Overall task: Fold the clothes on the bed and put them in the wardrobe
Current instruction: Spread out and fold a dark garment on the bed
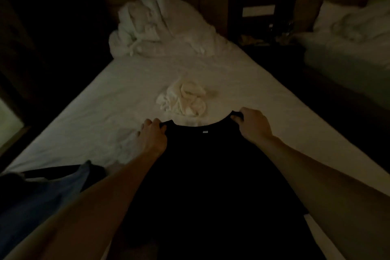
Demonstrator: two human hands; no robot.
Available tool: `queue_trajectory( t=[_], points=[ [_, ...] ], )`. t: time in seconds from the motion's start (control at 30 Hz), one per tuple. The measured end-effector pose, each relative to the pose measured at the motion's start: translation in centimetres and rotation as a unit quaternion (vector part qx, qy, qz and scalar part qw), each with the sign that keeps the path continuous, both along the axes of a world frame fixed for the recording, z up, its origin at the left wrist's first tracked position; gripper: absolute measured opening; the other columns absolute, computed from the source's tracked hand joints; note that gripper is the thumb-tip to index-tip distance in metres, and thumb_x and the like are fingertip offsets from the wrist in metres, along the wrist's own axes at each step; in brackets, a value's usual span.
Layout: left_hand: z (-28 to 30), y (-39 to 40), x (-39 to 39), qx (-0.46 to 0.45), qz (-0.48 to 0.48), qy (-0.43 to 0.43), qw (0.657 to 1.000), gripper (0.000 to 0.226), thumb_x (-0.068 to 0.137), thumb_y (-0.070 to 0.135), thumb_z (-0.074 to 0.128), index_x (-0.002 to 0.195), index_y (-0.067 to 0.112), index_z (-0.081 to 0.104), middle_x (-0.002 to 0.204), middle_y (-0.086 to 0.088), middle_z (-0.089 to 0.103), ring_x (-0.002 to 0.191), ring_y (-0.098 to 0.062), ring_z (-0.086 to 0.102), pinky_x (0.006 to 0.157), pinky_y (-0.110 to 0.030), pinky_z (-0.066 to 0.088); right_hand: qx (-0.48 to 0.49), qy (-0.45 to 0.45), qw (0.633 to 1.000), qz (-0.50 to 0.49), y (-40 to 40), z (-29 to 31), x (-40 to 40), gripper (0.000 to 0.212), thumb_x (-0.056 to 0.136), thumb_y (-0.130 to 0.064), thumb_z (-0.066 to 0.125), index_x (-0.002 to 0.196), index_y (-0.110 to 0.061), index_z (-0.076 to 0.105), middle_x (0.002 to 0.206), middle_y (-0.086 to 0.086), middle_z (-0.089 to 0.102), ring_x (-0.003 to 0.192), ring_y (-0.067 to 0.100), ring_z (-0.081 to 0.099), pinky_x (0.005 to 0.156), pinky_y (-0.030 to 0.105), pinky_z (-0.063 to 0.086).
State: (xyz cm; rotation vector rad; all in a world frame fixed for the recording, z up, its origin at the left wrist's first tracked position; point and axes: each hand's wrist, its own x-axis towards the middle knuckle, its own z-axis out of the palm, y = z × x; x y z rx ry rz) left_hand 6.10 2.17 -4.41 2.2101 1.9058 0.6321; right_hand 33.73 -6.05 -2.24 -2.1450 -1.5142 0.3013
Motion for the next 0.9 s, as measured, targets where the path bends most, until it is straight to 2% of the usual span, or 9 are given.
queue_trajectory(
  t=[0.17,0.3,0.4,0.53,0.63,0.7,0.77,0.83,0.9],
  points=[
    [-9.0,2.8,0.7,-0.031,-0.010,-0.007,0.999,0.017,0.099,0.030,0.043,0.105,0.017,0.052,0.111,-0.006,0.050,0.108,-0.029,0.050,0.096,-0.043,0.035,-0.055,-0.036,0.998,0.007,2.8,-10.4,0.8,0.032,0.101,-0.041,0.044,0.088,-0.012,0.047,0.094,0.010,0.057,0.092,0.031,0.055,0.077,0.045,0.048],
    [-9.5,3.3,0.6,-0.014,-0.021,-0.029,0.999,0.016,0.097,0.033,0.048,0.104,0.019,0.051,0.109,-0.003,0.051,0.106,-0.027,0.051,0.096,-0.042,0.034,-0.037,-0.069,0.997,-0.010,3.2,-11.3,0.4,0.034,0.100,-0.043,0.042,0.097,-0.010,0.049,0.100,0.012,0.056,0.099,0.031,0.051,0.080,0.045,0.046],
    [-8.5,1.9,-0.2,0.012,-0.006,-0.028,1.000,0.030,0.095,0.034,0.051,0.118,0.015,0.051,0.121,-0.008,0.050,0.114,-0.030,0.048,0.099,-0.042,0.034,-0.044,-0.096,0.994,-0.019,2.5,-10.3,-0.2,0.038,0.100,-0.046,0.041,0.104,-0.009,0.049,0.107,0.014,0.058,0.103,0.033,0.051,0.081,0.043,0.044],
    [-6.2,-1.5,-2.0,-0.011,0.034,0.076,0.996,0.047,0.093,0.035,0.052,0.126,0.003,0.044,0.131,-0.018,0.044,0.123,-0.036,0.041,0.100,-0.046,0.036,-0.072,-0.090,0.993,-0.018,-0.5,-8.4,-1.0,0.047,0.101,-0.046,0.035,0.127,-0.008,0.042,0.127,0.016,0.052,0.118,0.034,0.047,0.097,0.047,0.039],
    [-3.4,-4.6,-3.6,-0.132,0.032,0.233,0.963,0.058,0.095,0.041,0.047,0.136,0.000,0.039,0.140,-0.019,0.041,0.131,-0.036,0.036,0.108,-0.043,0.031,-0.104,-0.063,0.991,-0.051,-4.3,-6.4,0.0,0.051,0.103,-0.043,0.029,0.139,-0.007,0.033,0.137,0.017,0.047,0.129,0.035,0.041,0.109,0.053,0.028],
    [-2.3,-6.3,-4.8,-0.204,-0.015,0.358,0.911,0.049,0.100,0.040,0.038,0.137,0.009,0.045,0.141,-0.013,0.045,0.133,-0.033,0.037,0.114,-0.041,0.022,-0.139,-0.015,0.985,-0.105,-7.0,-5.8,1.6,0.045,0.103,-0.041,0.028,0.132,-0.008,0.037,0.135,0.016,0.046,0.126,0.036,0.040,0.104,0.052,0.031],
    [-1.8,-7.5,-5.8,-0.229,-0.045,0.411,0.881,0.041,0.100,0.038,0.036,0.135,0.020,0.049,0.140,-0.006,0.049,0.134,-0.028,0.040,0.117,-0.043,0.016,-0.182,0.034,0.972,-0.142,-9.6,-5.8,3.6,0.042,0.102,-0.038,0.032,0.127,-0.006,0.042,0.132,0.017,0.047,0.121,0.037,0.043,0.100,0.048,0.038],
    [-2.0,-8.1,-6.2,-0.231,-0.052,0.376,0.896,0.038,0.097,0.032,0.039,0.133,0.020,0.047,0.139,-0.005,0.049,0.133,-0.026,0.041,0.117,-0.039,0.018,-0.210,0.075,0.966,-0.134,-11.7,-6.0,5.5,0.042,0.101,-0.036,0.042,0.121,0.000,0.048,0.124,0.019,0.052,0.106,0.034,0.051,0.090,0.038,0.045],
    [-1.9,-8.6,-5.9,-0.214,-0.041,0.244,0.945,0.032,0.099,0.030,0.041,0.125,0.015,0.052,0.132,-0.010,0.054,0.123,-0.028,0.050,0.109,-0.037,0.033,-0.210,0.146,0.961,-0.101,-13.2,-5.7,6.4,0.034,0.098,-0.031,0.053,0.105,0.002,0.054,0.106,0.020,0.056,0.085,0.028,0.052,0.068,0.031,0.041]
  ],
)
